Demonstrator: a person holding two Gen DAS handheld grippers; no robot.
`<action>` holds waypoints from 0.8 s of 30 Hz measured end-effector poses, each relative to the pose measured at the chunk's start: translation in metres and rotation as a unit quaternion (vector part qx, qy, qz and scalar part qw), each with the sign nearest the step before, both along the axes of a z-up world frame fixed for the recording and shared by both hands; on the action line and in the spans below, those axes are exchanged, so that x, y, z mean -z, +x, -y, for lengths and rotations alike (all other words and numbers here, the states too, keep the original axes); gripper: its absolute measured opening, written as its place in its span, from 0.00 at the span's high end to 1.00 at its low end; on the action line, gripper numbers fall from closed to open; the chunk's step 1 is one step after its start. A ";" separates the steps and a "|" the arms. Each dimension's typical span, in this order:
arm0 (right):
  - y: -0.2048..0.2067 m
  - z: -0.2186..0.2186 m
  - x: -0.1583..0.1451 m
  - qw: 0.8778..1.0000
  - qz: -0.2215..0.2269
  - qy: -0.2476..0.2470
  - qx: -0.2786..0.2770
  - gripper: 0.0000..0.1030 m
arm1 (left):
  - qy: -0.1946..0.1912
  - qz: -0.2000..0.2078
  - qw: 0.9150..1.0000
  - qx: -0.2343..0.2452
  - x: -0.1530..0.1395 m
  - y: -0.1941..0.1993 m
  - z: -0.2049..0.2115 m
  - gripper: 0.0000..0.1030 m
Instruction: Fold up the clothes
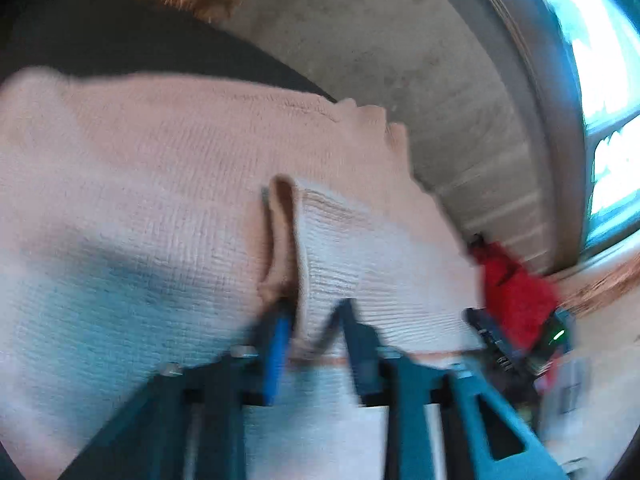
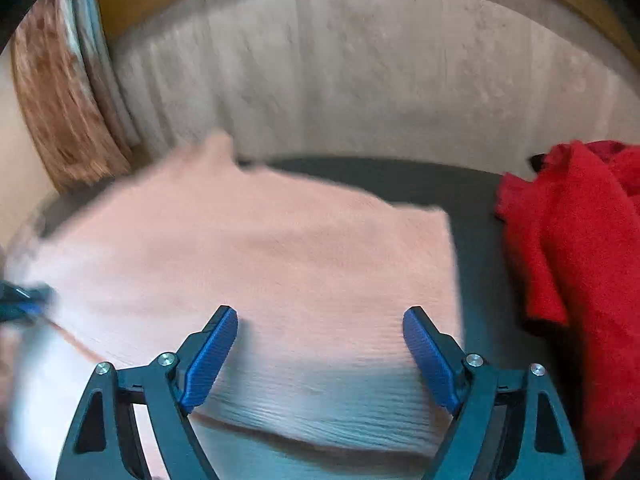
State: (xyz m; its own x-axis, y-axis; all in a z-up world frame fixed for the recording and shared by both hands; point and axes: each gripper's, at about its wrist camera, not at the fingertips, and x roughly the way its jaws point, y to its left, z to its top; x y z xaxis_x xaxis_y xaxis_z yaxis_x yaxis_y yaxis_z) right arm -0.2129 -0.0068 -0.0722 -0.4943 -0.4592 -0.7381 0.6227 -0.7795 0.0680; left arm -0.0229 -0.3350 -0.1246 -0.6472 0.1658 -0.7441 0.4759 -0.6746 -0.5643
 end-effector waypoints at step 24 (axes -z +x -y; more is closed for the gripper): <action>0.025 -0.039 -0.023 0.997 -0.001 -0.059 -0.040 0.01 | -0.083 -0.058 0.994 0.045 -0.057 -0.030 -0.048 0.86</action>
State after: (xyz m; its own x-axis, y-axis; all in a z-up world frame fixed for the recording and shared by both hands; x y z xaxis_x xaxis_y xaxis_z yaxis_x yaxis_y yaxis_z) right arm -0.1880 0.0322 -0.0491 -0.4543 -0.5806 -0.6757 0.6834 -0.7137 0.1537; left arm -0.0526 -0.2872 -0.0675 -0.7183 0.1089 -0.6872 0.3472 -0.7998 -0.4897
